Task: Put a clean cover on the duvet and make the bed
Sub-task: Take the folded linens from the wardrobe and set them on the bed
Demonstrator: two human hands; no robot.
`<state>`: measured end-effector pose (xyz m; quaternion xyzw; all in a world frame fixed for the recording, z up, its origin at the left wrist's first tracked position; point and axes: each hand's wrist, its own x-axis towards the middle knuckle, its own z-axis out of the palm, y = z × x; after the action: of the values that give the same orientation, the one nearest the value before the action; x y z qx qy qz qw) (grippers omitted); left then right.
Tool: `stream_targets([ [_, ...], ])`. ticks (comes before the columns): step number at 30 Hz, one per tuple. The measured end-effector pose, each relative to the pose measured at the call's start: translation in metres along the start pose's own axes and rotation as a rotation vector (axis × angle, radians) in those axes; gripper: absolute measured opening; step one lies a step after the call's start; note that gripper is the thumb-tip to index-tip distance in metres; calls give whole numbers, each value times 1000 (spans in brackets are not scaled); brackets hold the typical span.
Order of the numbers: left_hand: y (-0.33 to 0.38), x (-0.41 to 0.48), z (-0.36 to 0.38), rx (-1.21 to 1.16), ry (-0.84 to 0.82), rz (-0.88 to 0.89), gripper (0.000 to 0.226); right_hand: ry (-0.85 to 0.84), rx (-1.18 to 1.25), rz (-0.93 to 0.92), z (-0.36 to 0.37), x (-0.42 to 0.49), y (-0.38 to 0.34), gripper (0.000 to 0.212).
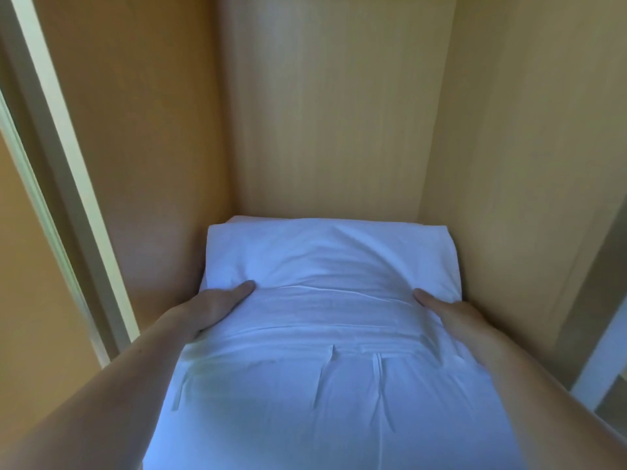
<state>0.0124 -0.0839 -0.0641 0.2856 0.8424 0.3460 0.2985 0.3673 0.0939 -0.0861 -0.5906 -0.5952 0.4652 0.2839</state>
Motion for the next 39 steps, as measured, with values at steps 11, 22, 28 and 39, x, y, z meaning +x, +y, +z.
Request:
stream_targets([
  [11,-35,7,22,-449,-140,-35,63,-224,197,101,10,23,40,83],
  [22,-78,40,35,-474,-71,-96,96,-200,158,78,12,18,59,77],
  [28,-79,40,44,-480,-146,-77,70,-273,193,73,13,23,67,87],
  [39,-85,42,42,-526,-161,-152,75,-276,145,118,13,29,70,102],
])
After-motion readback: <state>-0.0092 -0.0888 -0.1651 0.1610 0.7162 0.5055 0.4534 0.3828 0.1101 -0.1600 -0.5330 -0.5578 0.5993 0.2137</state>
